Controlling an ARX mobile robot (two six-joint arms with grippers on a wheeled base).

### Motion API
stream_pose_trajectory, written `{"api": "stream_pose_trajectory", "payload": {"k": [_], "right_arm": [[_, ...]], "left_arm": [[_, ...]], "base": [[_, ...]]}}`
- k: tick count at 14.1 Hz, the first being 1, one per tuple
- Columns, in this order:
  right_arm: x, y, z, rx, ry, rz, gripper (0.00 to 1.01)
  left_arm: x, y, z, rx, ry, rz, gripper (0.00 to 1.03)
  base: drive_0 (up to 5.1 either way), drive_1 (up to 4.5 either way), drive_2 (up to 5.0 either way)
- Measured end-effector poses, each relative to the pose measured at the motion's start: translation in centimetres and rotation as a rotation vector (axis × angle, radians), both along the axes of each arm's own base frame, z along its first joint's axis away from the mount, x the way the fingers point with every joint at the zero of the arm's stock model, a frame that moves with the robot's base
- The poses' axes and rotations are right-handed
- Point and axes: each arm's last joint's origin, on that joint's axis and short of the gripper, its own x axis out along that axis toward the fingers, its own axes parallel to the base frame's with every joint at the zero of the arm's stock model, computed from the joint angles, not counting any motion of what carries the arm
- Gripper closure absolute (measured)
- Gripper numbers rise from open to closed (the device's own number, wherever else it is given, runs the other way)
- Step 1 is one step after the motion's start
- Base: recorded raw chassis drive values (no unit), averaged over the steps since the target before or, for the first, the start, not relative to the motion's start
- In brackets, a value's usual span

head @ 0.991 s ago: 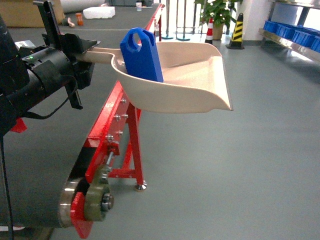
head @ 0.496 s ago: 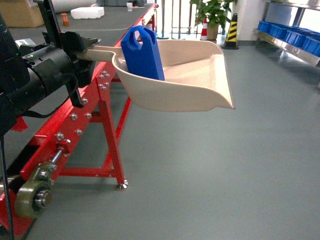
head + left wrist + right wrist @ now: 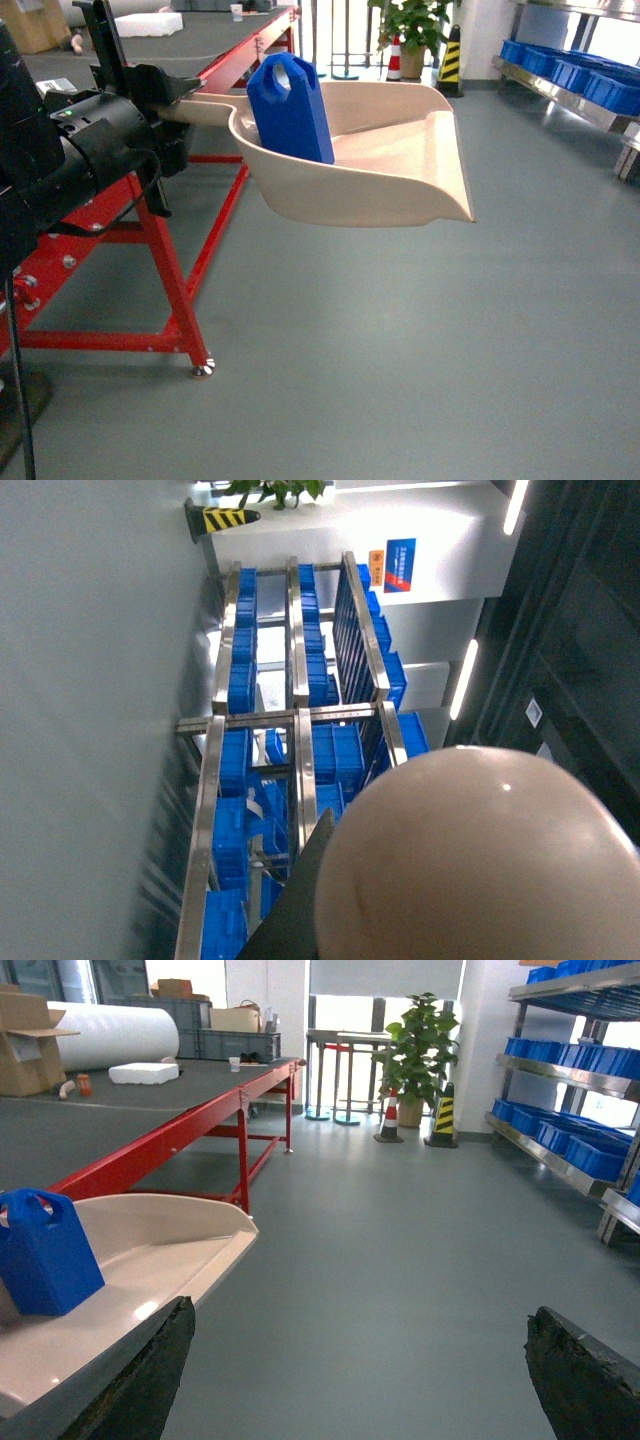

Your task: Place part in tray to right shelf

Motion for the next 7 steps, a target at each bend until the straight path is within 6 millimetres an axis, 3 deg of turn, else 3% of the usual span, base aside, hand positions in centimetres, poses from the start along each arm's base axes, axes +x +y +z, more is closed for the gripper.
{"api": "stream_pose_trajectory", "payload": {"k": [7], "right_arm": [[0.01, 0.00, -0.01, 0.000, 0.000, 0.000, 0.03]], "left_arm": [[0.02, 0.19, 0.04, -0.001, -0.004, 0.005, 0.89]], "base": [[5.0, -2.34, -2.3]]}}
